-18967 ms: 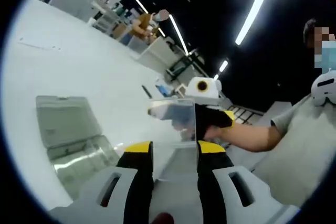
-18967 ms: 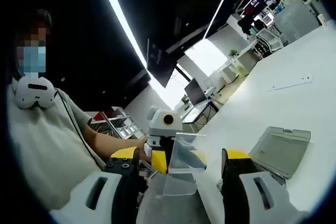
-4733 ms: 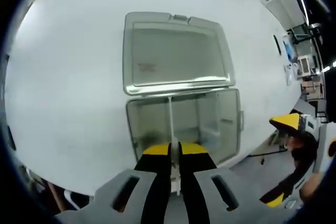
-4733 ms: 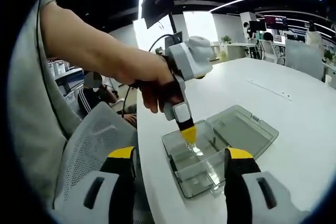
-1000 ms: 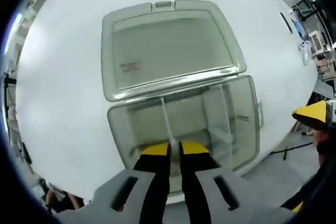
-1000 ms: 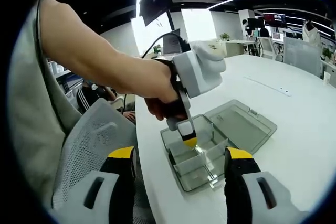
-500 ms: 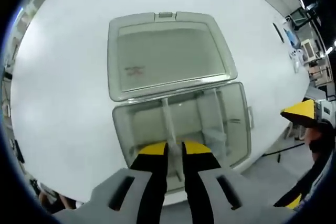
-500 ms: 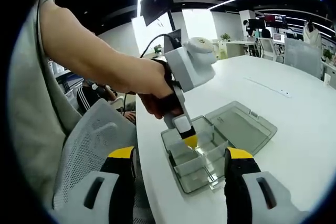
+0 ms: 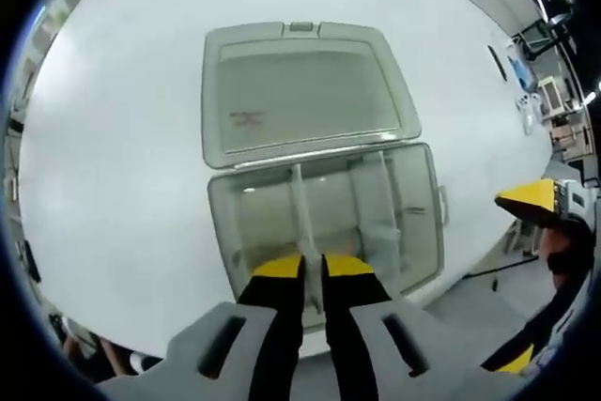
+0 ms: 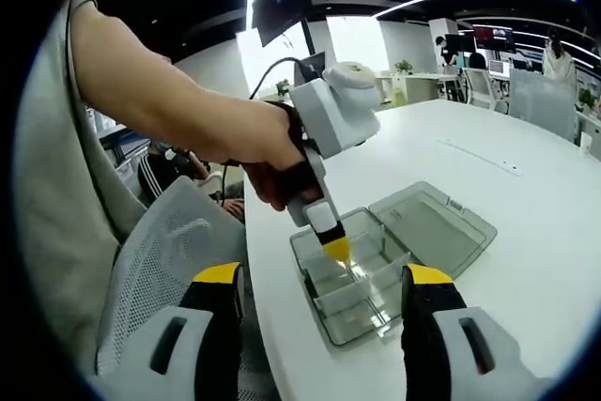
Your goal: Insert the divider into the dual guide fixture by aligning both edges with the guide slots and pushing it downward to the bottom, including one-sided entry, uneven engagement, binding, and posture correction.
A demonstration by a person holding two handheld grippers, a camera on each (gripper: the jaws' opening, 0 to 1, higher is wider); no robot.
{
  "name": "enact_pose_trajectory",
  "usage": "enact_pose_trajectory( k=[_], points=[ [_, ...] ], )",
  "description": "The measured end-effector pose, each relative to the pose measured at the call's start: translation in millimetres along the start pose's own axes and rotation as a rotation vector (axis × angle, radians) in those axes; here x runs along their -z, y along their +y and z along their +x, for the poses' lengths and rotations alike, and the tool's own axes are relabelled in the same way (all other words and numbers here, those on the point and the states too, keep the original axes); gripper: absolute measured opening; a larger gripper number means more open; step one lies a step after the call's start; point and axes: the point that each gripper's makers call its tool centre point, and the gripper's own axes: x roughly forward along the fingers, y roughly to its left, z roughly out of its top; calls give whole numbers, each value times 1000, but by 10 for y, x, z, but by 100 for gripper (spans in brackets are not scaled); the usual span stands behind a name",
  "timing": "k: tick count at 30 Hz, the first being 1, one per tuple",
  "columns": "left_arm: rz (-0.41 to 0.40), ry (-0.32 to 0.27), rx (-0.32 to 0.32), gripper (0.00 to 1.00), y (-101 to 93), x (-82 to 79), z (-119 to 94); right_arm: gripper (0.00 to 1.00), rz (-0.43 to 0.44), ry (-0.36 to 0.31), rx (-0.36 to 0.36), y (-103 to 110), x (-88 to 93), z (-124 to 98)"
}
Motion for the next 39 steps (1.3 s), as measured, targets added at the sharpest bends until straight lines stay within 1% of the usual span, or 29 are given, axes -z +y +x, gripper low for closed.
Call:
enact_pose_trajectory(
  k=[11, 14, 22, 25, 28, 29, 30, 32, 34, 37, 38, 39],
  points=[
    [12, 11, -21, 0, -22, 21, 11, 66, 0, 0, 6, 2, 4, -22],
    [31, 12, -29, 0, -31, 24, 11, 66, -2, 0, 6, 11, 0, -21],
    [37, 2, -17, 0, -16, 19, 24, 66, -9, 0, 7, 36, -23, -28],
    [40, -7, -2, 0, -7, 9, 28, 66, -10, 3, 7, 48, -22, -29],
    [35, -14, 28, 3, -8, 0, 18, 66, -16, 5, 6, 70, -33, -48],
    [40, -22, 38, 4, -8, -9, 17, 66, -17, 7, 5, 72, -33, -54],
    [52, -44, 41, 6, 1, -32, 11, 66, -17, 8, 5, 73, -34, -60],
    [40, -54, 51, 13, -15, -21, -6, 66, -20, 10, 6, 73, -38, -78],
    [26, -61, 80, 14, -43, -2, -25, 66, -23, 13, 8, 70, -40, -92],
    [33, -108, 95, 20, -36, -29, -74, 67, -25, 17, 9, 59, -39, -110],
    [29, -113, 100, 22, -32, -19, -92, 67, -25, 17, 9, 58, -42, -116],
    [28, -141, 111, 22, -37, -32, -133, 67, -28, 20, 9, 59, -43, -123]
  ],
)
